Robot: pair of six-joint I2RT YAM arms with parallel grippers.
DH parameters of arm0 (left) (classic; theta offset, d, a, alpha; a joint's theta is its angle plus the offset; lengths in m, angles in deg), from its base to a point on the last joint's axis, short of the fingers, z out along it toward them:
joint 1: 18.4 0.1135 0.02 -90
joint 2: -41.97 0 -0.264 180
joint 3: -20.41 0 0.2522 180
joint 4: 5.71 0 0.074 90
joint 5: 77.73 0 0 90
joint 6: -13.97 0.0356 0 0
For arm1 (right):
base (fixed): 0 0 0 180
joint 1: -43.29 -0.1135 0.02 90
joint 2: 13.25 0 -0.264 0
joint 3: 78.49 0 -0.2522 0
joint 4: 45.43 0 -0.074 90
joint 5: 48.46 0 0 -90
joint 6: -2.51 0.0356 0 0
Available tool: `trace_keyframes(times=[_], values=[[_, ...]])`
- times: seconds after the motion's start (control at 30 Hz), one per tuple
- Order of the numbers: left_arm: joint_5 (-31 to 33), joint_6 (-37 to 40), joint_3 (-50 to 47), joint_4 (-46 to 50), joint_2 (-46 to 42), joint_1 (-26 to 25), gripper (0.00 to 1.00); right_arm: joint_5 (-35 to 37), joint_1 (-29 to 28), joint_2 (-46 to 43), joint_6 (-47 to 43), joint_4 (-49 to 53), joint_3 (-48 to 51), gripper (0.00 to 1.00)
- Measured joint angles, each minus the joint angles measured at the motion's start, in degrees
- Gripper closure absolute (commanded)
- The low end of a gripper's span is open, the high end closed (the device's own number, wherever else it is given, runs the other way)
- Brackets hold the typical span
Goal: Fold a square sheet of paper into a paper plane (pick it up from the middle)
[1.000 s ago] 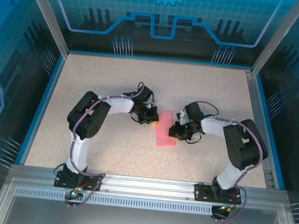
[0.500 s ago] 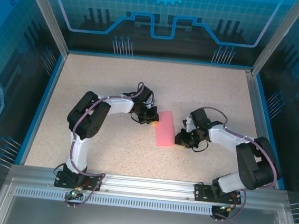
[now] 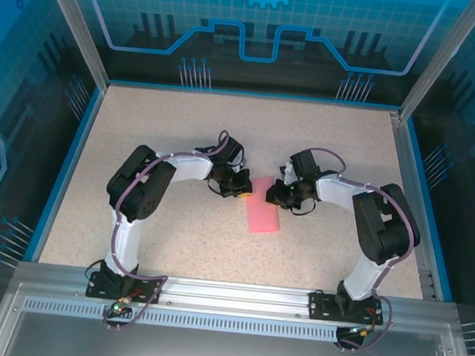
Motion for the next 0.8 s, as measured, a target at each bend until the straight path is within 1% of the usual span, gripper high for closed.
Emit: trace_keyframes(times=[0.4,0.6,0.8], values=[[0.00,0.00,0.28,0.42,0.11,0.00,0.97,-0.72,-0.28,1.57,-1.79,-0.39,1.33,0.83],[-0.02,0.00,0.31,0.42,0.15,0.00,0.97,-1.05,0.24,-3.28,-3.26,0.57,6.88,0.83],[0.00,0.00,0.33,0.44,0.15,0.00,0.97,-1.51,0.46,-8.76,-2.43,0.55,13.38,0.83]])
